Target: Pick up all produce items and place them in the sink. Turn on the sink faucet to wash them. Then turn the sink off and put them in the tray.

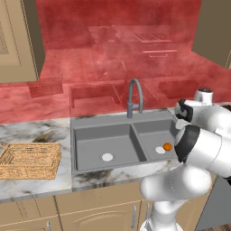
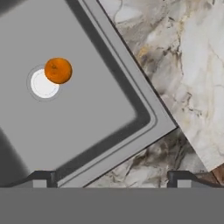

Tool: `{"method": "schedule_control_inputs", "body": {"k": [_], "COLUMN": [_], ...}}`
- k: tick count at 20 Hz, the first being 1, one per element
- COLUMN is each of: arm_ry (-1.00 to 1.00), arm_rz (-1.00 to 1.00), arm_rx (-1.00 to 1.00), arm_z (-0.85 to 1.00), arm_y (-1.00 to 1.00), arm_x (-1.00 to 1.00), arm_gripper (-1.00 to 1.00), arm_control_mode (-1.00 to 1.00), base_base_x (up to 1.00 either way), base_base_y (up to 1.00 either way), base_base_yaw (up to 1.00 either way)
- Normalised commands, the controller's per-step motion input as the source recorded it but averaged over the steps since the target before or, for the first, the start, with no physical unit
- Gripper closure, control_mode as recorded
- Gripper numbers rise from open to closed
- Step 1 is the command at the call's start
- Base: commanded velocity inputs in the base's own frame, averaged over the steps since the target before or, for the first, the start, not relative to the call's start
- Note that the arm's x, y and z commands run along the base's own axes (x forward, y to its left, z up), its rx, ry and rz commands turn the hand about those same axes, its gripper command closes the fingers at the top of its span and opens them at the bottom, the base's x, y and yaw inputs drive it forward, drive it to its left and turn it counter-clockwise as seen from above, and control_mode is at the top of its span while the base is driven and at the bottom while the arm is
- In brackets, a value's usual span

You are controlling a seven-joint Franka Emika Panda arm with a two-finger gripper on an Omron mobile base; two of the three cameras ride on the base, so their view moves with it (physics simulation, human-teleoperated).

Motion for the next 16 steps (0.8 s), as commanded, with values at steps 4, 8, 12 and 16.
{"method": "schedule_control_inputs", "body": {"k": [4,8,12,16], "arm_ry": [0.15,0.07,0.02,0.01], "arm_rz": [-0.08,-0.08,-0.06,-0.06], "arm_rx": [0.04,0.06,0.09,0.05], "arm_z": [-0.61,-0.4,-0.44,-0.64], "arm_y": [0.17,0.21,0.08,0.18], "arm_x": [0.4,0.36,0.29,0.38], "arm_gripper": [-1.0,-1.0,-1.0,-1.0], "arm_control_mode": [-1.0,-1.0,-1.0,-1.0], "base_base_x": [0.0,0.0,0.0,0.0], "base_base_y": [0.0,0.0,0.0,0.0], "base_base_yaw": [0.0,0.0,0.0,0.0]}}
